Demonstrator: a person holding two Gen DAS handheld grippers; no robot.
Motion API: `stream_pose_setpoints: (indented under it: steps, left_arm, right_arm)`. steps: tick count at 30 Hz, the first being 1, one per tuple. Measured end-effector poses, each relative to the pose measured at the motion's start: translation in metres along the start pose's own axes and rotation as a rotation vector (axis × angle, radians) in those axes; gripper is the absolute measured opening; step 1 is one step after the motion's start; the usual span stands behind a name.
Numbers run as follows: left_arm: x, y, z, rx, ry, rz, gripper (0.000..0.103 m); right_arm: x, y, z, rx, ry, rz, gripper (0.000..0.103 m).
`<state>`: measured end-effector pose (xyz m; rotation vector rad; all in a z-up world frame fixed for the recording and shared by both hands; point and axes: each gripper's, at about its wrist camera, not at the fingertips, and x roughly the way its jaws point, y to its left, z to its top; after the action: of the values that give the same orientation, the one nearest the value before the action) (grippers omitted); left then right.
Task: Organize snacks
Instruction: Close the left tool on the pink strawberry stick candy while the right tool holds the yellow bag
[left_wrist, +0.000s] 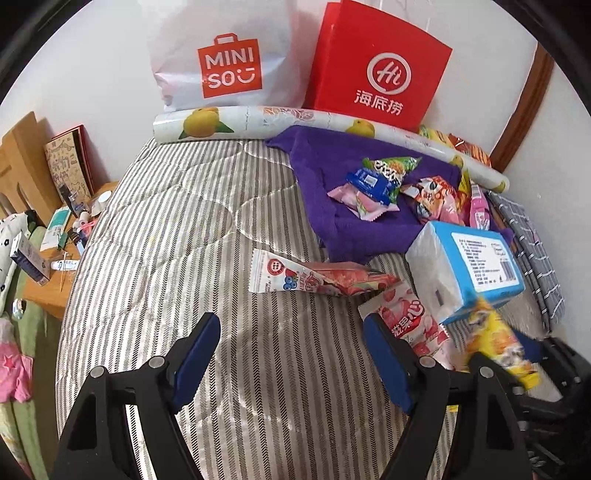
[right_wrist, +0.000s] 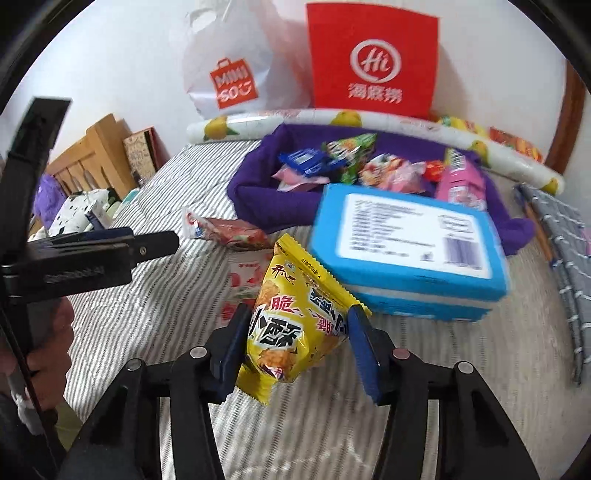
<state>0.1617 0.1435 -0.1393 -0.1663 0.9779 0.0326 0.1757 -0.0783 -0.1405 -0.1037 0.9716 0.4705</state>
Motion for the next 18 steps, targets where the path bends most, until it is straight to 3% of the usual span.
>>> stream_pose_setpoints:
  steps: [6,13,18]
  left_arm:
    - [0.016,-0.005,0.006,0.027,0.006,0.024,0.078]
    - [0.024,-0.014,0.033,0.047,-0.046,-0.039,0.078]
    - [0.044,-0.018,0.048,0.094,-0.041,-0.071,0.078]
  right_arm:
    - [-0.022,-0.026,-0.014,0.01,-0.027,0.025,0.052]
    - [-0.029,-0.061,-0.022,0.057,-0.037,0.004,0.053]
    - [-0.023,-0.083,-0.029,0.113,-0.019,0.005,0.053]
